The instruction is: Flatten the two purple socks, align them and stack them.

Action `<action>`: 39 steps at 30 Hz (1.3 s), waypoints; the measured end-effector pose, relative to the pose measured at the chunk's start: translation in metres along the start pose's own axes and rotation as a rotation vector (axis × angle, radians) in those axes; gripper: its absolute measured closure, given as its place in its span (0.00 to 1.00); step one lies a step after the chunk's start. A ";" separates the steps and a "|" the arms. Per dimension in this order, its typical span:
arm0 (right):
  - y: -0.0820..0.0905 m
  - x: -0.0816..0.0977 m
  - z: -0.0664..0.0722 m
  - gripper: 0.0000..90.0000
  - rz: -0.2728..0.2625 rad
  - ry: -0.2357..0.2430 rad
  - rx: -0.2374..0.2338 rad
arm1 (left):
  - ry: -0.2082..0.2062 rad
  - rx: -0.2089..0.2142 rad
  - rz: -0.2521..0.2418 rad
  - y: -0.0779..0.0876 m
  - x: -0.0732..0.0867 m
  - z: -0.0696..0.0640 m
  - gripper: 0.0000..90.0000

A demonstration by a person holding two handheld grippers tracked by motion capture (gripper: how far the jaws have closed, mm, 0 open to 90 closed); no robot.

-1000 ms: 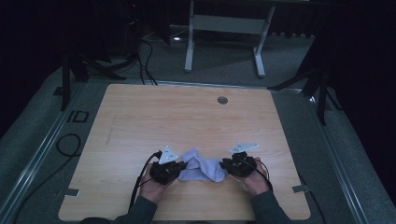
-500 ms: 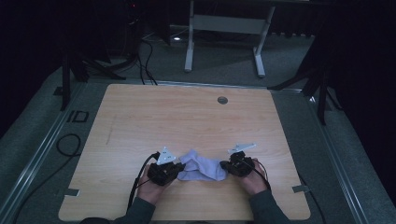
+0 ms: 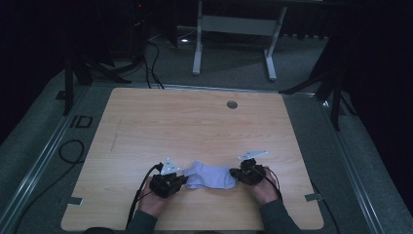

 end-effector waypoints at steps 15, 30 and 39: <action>0.000 0.002 0.000 0.98 -0.025 -0.019 -0.015 | -0.038 -0.027 0.091 -0.002 0.014 0.004 0.97; 0.001 0.004 -0.001 0.98 -0.066 -0.057 -0.024 | 0.027 -0.095 0.016 0.005 0.004 0.029 0.91; 0.006 0.003 0.000 0.96 -0.097 -0.054 -0.019 | 0.036 -0.157 -0.008 -0.001 -0.001 0.046 0.88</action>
Point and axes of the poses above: each handheld gripper's, and its own axes: y roughly backward along the jaws, x roughly out of its underside, z roughly to its left, the point moved 8 cm from there along -y, roughly forward along the jaws, and after that the axes turned 10 degrees about -x, right-handed, at the moved point
